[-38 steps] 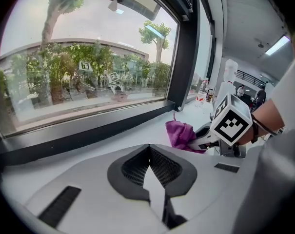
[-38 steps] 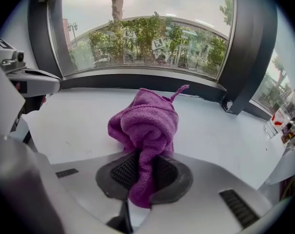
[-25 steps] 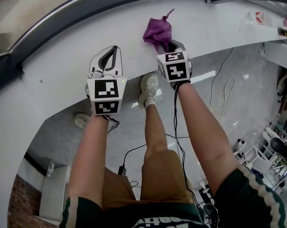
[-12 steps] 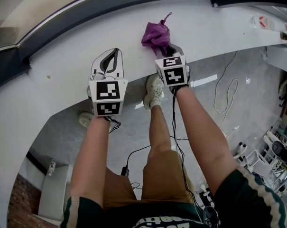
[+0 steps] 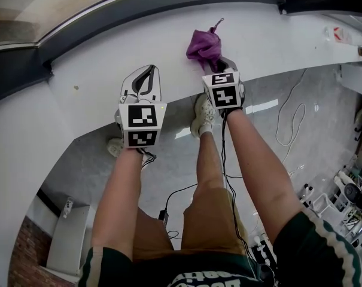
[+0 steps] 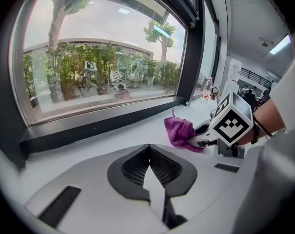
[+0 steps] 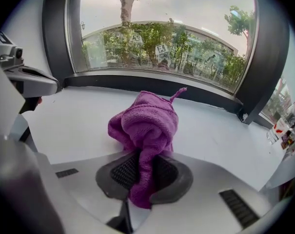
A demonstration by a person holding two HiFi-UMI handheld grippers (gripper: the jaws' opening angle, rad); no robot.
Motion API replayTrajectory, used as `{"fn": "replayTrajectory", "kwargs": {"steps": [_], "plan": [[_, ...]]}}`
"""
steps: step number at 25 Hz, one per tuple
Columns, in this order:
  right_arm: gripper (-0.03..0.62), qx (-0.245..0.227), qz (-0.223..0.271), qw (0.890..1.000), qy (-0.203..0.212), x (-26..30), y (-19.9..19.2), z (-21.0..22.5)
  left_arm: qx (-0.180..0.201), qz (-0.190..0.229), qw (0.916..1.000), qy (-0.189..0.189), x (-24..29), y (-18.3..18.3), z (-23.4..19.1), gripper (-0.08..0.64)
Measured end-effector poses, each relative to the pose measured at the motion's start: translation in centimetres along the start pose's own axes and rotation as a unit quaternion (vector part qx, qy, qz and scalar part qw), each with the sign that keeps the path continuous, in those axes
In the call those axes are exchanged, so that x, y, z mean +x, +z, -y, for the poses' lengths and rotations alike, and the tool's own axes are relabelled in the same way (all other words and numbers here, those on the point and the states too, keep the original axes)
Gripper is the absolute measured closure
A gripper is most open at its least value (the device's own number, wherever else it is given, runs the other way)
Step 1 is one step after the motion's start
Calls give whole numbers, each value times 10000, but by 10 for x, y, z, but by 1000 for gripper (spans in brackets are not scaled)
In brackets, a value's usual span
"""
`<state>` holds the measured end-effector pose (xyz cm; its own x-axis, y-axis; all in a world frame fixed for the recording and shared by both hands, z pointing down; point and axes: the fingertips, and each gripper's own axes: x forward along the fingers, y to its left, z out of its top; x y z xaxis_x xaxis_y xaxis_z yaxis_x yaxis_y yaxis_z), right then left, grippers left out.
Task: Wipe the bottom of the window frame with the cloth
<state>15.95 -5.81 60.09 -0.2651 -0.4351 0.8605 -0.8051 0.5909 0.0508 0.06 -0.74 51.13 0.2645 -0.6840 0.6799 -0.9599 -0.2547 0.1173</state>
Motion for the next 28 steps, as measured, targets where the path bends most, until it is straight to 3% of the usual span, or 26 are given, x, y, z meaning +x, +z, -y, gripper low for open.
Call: {"fn": "replayTrajectory", "kwargs": {"steps": [21,28], "plan": [[534,-123,-32,9999,26,3,18,-97,124,58,9999,-73,-61,-32,-57,551],[534,-313,-83,9993,201,6,23,-132,-101,-70,9999,116,-75,-51,-86,551]]}}
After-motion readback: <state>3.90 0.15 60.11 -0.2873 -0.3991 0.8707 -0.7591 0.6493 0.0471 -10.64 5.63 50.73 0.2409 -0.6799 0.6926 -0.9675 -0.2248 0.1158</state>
